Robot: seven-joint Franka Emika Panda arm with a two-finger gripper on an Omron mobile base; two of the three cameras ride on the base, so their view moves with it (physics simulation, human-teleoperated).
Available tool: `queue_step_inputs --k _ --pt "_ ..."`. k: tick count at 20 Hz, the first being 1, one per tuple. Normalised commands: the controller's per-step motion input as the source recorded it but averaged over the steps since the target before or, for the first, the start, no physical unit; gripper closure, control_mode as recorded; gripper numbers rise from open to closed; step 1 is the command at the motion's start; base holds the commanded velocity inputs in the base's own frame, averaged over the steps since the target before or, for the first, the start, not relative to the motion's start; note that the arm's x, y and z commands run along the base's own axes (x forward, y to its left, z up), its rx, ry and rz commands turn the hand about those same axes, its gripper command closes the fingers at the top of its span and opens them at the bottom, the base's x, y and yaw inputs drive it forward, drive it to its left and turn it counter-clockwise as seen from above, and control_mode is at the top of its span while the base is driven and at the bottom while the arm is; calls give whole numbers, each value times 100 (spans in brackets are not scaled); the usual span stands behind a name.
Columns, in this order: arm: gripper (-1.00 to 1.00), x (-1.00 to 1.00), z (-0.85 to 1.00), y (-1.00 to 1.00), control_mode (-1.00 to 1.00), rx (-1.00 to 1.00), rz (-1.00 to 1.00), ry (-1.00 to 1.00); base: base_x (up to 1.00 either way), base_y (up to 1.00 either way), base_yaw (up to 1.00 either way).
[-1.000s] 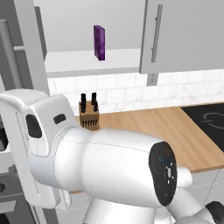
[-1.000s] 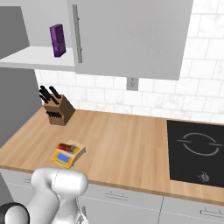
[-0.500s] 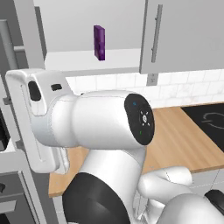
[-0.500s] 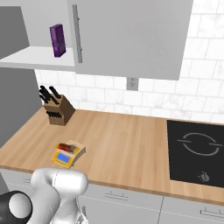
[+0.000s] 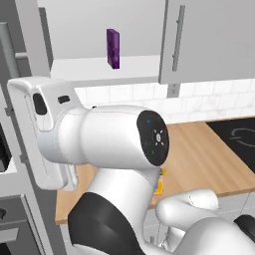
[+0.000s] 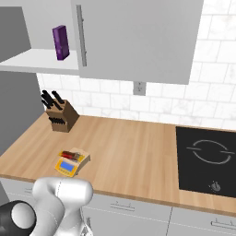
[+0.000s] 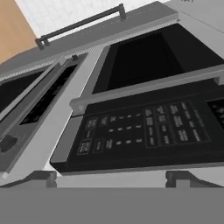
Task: Pick the bar and place it on the digital scale for weighing, and close the cabinet.
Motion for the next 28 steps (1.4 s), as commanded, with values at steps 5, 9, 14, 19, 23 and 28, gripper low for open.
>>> queue_step_inputs --k 5,9,14,19,23,28 --pt "-100 57 -1 -38 -100 7 0 0 0 0 0" --pt "-100 69 -2 -33 -100 5 0 0 0 0 0" --pt "-100 90 -4 -28 -100 3 0 0 0 0 0" --pt "-100 88 -1 -96 -100 23 0 0 0 0 0" --pt "-100 86 0 -93 -100 23 0 0 0 0 0" --pt "-100 100 -9 -81 -100 20 -3 0 0 0 0"
